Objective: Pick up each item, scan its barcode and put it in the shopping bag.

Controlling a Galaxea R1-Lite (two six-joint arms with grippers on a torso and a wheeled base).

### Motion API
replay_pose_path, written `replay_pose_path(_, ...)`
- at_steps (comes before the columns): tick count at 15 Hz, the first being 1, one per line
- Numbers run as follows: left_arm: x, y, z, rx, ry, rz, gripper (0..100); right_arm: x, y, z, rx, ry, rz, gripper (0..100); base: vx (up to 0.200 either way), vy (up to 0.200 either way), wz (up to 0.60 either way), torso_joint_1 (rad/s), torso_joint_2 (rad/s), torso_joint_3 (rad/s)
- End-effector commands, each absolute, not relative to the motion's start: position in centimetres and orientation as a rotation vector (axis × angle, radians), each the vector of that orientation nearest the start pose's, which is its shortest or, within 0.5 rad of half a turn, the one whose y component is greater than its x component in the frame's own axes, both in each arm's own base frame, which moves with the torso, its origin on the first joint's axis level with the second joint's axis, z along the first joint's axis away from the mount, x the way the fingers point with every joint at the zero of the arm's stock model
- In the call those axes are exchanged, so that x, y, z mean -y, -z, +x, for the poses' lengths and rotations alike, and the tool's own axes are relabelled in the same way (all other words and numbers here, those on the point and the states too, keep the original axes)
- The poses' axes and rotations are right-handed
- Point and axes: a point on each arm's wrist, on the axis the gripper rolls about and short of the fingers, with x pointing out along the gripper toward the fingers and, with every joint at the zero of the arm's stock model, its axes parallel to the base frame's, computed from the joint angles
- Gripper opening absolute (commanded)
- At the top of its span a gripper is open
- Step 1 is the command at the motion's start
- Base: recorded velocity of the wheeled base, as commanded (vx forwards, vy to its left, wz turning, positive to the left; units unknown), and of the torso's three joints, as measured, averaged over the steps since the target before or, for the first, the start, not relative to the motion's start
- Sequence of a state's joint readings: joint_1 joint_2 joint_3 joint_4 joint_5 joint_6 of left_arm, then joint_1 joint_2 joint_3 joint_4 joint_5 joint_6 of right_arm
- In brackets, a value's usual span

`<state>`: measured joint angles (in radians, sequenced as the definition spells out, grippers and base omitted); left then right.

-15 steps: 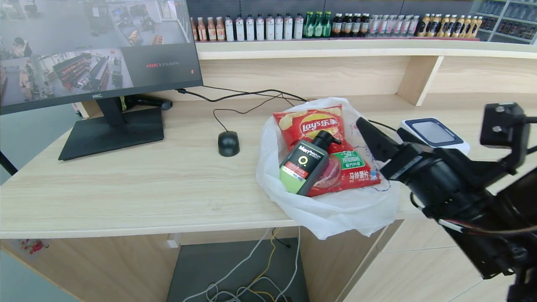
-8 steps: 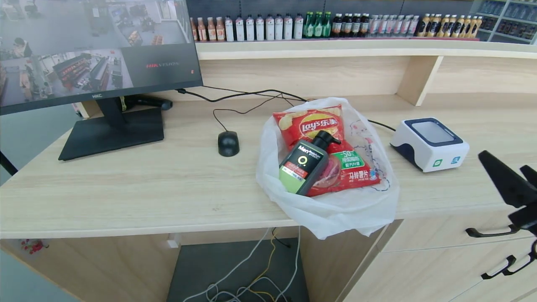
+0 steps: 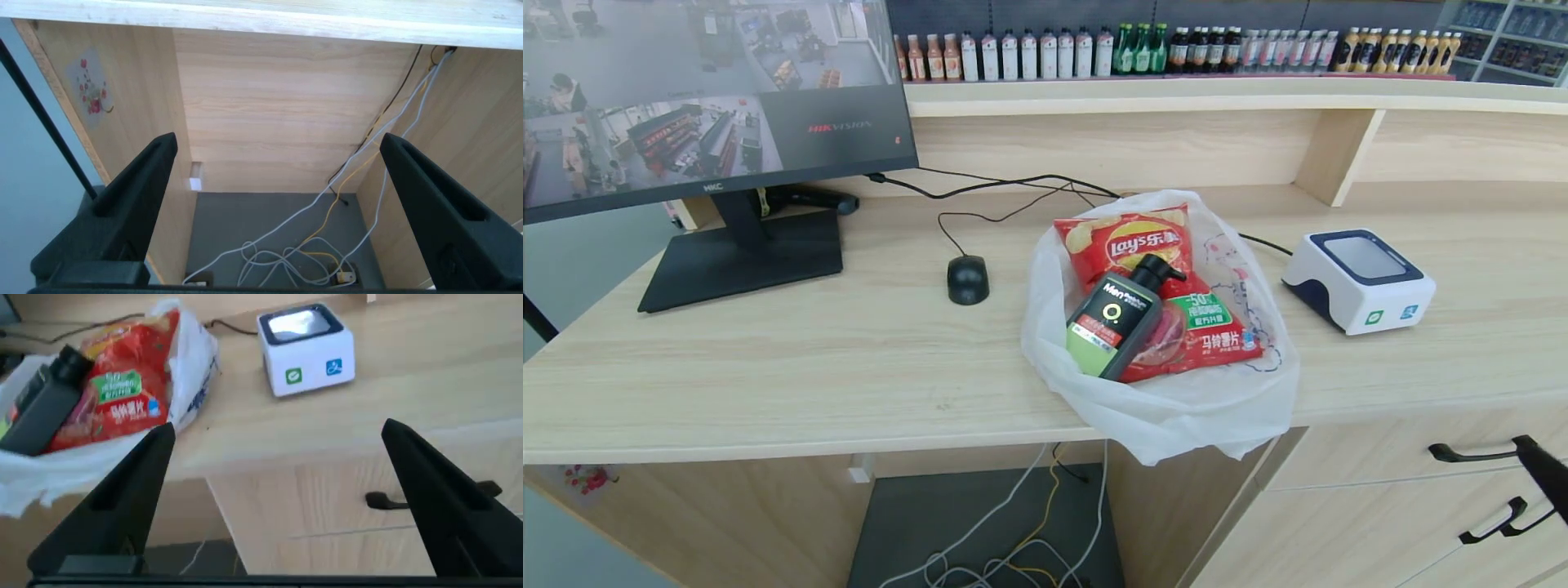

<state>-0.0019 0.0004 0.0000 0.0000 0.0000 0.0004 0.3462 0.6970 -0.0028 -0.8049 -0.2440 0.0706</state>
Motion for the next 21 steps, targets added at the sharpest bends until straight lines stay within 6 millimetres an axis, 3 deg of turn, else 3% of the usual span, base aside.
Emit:
replay_pose_path(1, 0.0, -7.5, -2.3, 0.0, 0.002, 0.0, 100, 0.5, -11.1, -0.9, 0.091, -0.328, -0.068, 100, 0.0, 0.0, 0.0, 0.0, 0.0, 0.0)
replay_pose_path(4, 0.0, -7.5, -2.3, 0.0, 0.0, 0.0, 100, 1.1, -8.5, -2.5, 0.027, -0.374, -0.127, 100, 0.0, 0.0, 0.0, 0.0, 0.0, 0.0)
replay_pose_path(14, 0.0, -7.5, -2.3, 0.0, 0.0, 0.0, 100, 0.6, -8.4, -1.7, -0.064, -0.201, -0.132, 100, 0.0, 0.0, 0.0, 0.0, 0.0, 0.0)
replay_pose_path(16, 0.0, -7.5, -2.3, 0.0, 0.002, 0.0, 100, 0.2, -8.5, -1.5, -0.106, -0.027, -0.11, 100, 0.0, 0.0, 0.0, 0.0, 0.0, 0.0)
replay_pose_path(21, 0.0, -7.5, -2.3, 0.0, 0.0, -0.002, 100, 0.4, -8.3, -1.6, -0.037, 0.059, -0.061, 100, 0.0, 0.0, 0.0, 0.0, 0.0, 0.0)
